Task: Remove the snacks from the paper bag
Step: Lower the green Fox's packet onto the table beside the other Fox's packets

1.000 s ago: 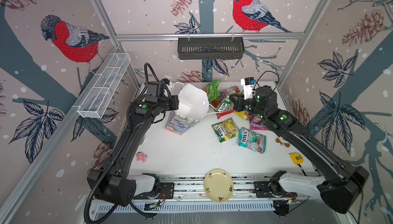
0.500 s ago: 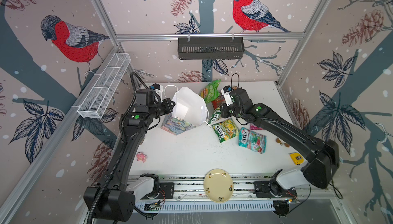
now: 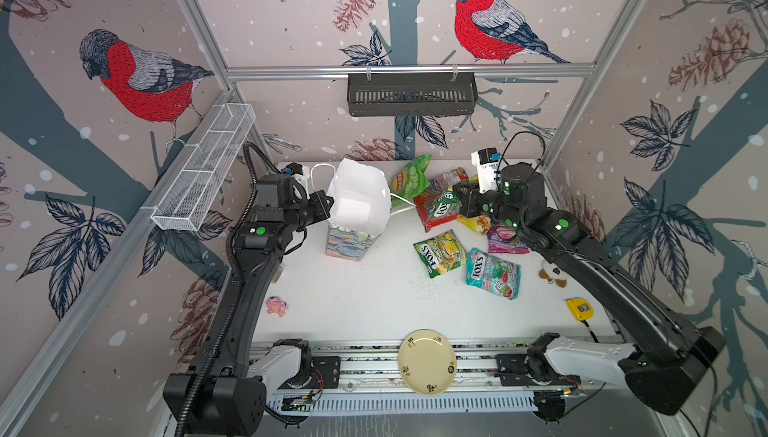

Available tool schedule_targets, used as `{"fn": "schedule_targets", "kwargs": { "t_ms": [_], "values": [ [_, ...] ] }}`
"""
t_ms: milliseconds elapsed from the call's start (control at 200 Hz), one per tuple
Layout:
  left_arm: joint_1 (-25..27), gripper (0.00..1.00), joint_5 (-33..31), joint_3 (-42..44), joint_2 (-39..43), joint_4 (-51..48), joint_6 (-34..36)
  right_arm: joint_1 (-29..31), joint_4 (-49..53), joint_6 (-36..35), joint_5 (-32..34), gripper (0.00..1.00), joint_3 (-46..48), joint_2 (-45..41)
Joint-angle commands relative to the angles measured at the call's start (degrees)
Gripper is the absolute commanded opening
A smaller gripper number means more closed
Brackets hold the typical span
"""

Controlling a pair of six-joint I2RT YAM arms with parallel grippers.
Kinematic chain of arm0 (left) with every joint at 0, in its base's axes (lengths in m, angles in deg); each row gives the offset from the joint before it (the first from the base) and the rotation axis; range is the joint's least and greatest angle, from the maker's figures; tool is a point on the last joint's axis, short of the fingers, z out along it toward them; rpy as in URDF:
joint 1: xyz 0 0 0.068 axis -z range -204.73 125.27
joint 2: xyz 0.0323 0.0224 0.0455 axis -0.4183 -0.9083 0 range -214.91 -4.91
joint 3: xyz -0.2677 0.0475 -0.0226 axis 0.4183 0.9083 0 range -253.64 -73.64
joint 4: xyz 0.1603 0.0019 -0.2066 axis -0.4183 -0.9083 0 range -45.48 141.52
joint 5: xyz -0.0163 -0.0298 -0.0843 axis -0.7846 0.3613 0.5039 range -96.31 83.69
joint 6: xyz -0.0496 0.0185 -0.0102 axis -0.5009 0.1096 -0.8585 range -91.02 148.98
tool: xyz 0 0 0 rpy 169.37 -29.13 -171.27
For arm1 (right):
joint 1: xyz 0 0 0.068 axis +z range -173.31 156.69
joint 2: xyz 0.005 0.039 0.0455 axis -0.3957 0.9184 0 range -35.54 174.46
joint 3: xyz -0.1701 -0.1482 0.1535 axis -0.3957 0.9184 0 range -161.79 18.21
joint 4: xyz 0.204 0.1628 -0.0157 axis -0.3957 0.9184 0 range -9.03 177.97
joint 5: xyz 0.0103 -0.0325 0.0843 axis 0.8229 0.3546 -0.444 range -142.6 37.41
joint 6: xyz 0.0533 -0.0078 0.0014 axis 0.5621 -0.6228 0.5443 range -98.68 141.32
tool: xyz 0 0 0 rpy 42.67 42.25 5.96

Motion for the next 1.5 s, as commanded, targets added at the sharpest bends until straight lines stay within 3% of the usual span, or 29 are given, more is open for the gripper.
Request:
{"fn": "schedule_targets", "kwargs": {
  "t_ms": [0,145,395,705,1016,1306,1496],
  "values": [
    [-0.28,0.00,0.20,-0.31,-0.01,2.16,0.36,-0.07,-1.55,1.13,0.45,0.00,0.34,-1.31],
    [-1.17,0.00,0.61,0.66,0.28,1.93,0.57,-1.56,-1.97,1.44,0.41,0.00,0.46,-3.86],
    [-1.25,0.00,5.85,2.29,0.68,6.34,-3.92,-1.71,-0.15,1.59,-4.91,0.00,1.54,2.52],
    [-1.78,0.00,8.50,7.07,1.34,11.56,-7.80,2.01,-0.88,-0.66,-1.50,0.00,-0.10,17.22],
    [-2.72,0.00,8.45,8.31,2.36,11.94,-7.53,4.89,9.62,-2.61,2.55,0.00,-11.71,32.06],
    [-3.23,0.00,9.24,9.63,3.11,14.04,-8.63,6.52,14.11,-2.48,-1.32,0.00,-18.03,41.97],
    [-3.56,0.00,9.38,9.63,3.00,14.24,-8.31,6.45,11.94,-2.27,-6.33,0.09,-18.54,43.76]
  ]
}}
